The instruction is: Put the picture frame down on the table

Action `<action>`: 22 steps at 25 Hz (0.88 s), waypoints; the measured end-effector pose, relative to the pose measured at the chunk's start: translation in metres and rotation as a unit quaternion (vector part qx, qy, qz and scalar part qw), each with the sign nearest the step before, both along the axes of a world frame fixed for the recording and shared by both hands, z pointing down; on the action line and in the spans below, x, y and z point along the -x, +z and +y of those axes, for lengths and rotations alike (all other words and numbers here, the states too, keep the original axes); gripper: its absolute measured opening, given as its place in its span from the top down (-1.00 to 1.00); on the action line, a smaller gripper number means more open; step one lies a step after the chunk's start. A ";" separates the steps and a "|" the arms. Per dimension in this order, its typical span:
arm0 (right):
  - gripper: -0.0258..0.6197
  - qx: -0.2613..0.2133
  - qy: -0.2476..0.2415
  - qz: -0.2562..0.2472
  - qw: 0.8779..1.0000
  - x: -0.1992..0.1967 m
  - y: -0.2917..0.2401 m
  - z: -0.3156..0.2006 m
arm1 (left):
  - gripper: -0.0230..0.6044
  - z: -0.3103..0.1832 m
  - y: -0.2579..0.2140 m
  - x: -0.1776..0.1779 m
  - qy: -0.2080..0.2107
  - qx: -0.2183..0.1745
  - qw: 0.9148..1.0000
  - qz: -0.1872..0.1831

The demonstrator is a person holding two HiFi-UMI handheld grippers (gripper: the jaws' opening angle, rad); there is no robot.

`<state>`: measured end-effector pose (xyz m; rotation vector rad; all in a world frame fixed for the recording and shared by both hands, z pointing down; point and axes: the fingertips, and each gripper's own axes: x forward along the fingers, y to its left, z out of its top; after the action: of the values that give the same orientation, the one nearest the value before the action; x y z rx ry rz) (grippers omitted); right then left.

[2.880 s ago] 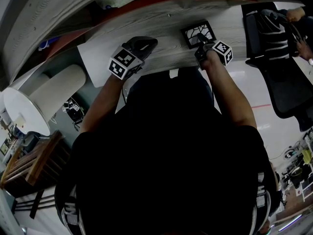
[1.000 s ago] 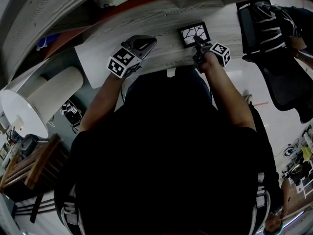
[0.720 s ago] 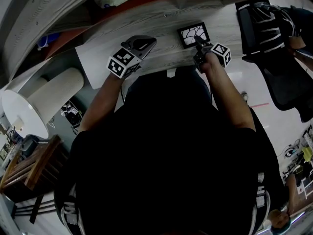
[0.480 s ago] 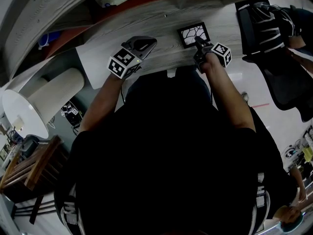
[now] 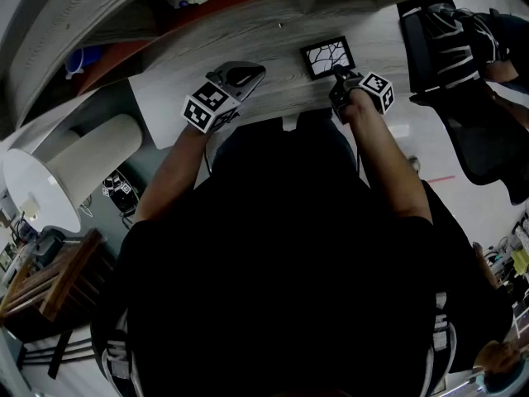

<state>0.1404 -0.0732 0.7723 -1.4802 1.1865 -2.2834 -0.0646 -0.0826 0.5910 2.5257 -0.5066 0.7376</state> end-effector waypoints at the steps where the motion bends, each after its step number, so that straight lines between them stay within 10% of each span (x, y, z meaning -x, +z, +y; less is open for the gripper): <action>1: 0.74 -0.001 -0.001 0.000 1.000 0.000 -0.001 0.000 | 0.87 0.001 0.000 0.000 0.000 0.000 1.000 0.000; 22: 0.89 -0.018 -0.042 0.015 0.999 -0.006 -0.009 0.004 | 0.87 0.012 -0.002 -0.007 -0.002 -0.007 1.000 0.002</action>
<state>0.1460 -0.0696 0.7630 -1.4840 1.3152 -2.2866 -0.0577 -0.0708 0.5887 2.5373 -0.5161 0.7298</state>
